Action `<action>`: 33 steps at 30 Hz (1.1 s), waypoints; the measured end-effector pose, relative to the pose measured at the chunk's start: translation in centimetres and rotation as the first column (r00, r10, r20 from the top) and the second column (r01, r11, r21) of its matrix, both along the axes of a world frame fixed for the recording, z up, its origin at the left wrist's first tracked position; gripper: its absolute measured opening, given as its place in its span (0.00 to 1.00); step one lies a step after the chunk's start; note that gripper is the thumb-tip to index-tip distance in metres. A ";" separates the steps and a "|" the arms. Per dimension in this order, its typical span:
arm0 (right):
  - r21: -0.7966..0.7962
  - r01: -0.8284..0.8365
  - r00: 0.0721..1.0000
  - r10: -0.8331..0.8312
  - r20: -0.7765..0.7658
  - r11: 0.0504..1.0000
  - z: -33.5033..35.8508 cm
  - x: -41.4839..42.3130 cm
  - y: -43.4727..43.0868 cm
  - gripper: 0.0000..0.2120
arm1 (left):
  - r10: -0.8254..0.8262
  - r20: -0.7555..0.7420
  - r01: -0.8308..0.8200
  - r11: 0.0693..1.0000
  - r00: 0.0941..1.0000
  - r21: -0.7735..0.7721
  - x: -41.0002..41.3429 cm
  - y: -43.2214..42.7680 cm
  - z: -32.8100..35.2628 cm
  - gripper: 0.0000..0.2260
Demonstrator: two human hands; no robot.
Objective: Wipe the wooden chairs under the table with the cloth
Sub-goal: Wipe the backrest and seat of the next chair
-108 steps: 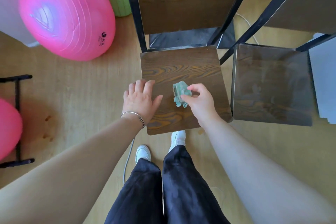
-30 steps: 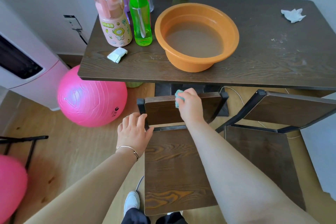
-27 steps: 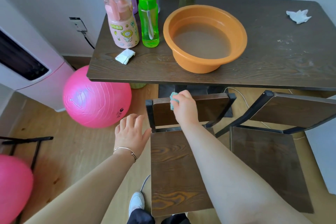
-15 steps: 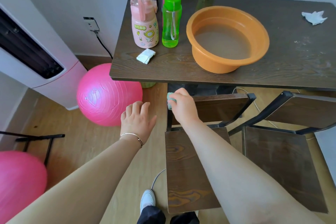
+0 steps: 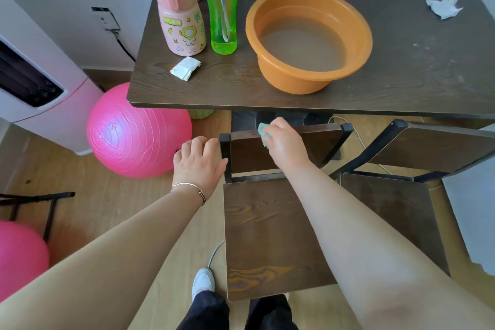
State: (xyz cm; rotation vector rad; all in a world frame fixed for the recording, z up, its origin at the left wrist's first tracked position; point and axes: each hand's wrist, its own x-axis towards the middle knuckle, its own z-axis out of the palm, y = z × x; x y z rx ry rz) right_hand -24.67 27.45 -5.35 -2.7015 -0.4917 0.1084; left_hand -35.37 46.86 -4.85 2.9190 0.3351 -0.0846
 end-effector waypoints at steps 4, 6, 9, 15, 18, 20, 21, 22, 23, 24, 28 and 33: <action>0.029 0.014 1.000 -0.015 0.007 0.999 0.1 1.3 -4.1 0.17 | -0.030 -0.012 0.030 0.999 0.999 0.020 1.4 -4.6 -0.1 0.24; 0.038 0.023 1.000 -0.023 0.008 0.999 0.0 1.9 -6.0 0.17 | -0.050 0.005 0.050 0.999 0.999 0.023 2.3 -7.1 0.1 0.24; 0.049 0.039 0.999 -0.040 0.016 0.998 -0.1 2.9 -9.0 0.17 | -0.050 0.020 0.050 0.999 0.999 0.017 3.6 -10.6 0.4 0.24; 0.007 0.146 0.989 -0.146 -0.004 0.989 0.4 5.2 -15.7 0.17 | -0.011 0.014 0.011 1.000 1.000 -0.018 4.4 -15.2 -0.3 0.24; 0.003 0.223 0.972 -0.222 -0.078 0.975 0.6 6.9 -17.8 0.12 | 0.009 0.017 -0.009 0.999 1.000 -0.033 4.1 -16.5 -0.7 0.24; 0.029 0.334 0.940 -0.330 -0.087 0.942 0.7 7.5 -19.1 0.11 | 0.020 0.015 -0.020 0.999 1.000 -0.038 3.9 -17.1 -1.0 0.24; 0.059 0.362 0.931 -0.358 -0.074 0.930 0.7 7.6 -19.8 0.12 | 0.027 0.015 -0.026 0.999 1.000 -0.040 3.7 -17.4 -1.1 0.24; 0.081 0.362 0.932 -0.357 -0.067 0.929 0.7 7.6 -20.4 0.13 | 0.035 0.014 -0.035 0.999 0.999 -0.042 3.6 -17.6 -1.2 0.24; 0.091 0.349 0.937 -0.343 -0.070 0.933 0.7 7.4 -20.8 0.14 | 0.043 0.008 -0.042 0.998 0.999 -0.043 3.4 -17.8 -1.4 0.24; 0.095 0.332 0.942 -0.325 -0.082 0.939 0.5 7.2 -21.0 0.15 | 0.048 -0.002 -0.048 0.998 0.999 -0.043 3.2 -17.9 -1.6 0.24; 0.151 0.350 0.935 -0.334 -0.123 0.925 -0.4 6.5 -20.4 0.16 | 0.059 -0.026 -0.061 0.997 0.998 -0.047 2.2 -17.8 -2.3 0.24; 0.199 0.404 0.915 -0.395 -0.083 0.893 -0.4 5.4 -19.1 0.14 | 0.096 -0.031 -0.097 0.993 0.995 -0.061 0.5 -15.7 -3.1 0.23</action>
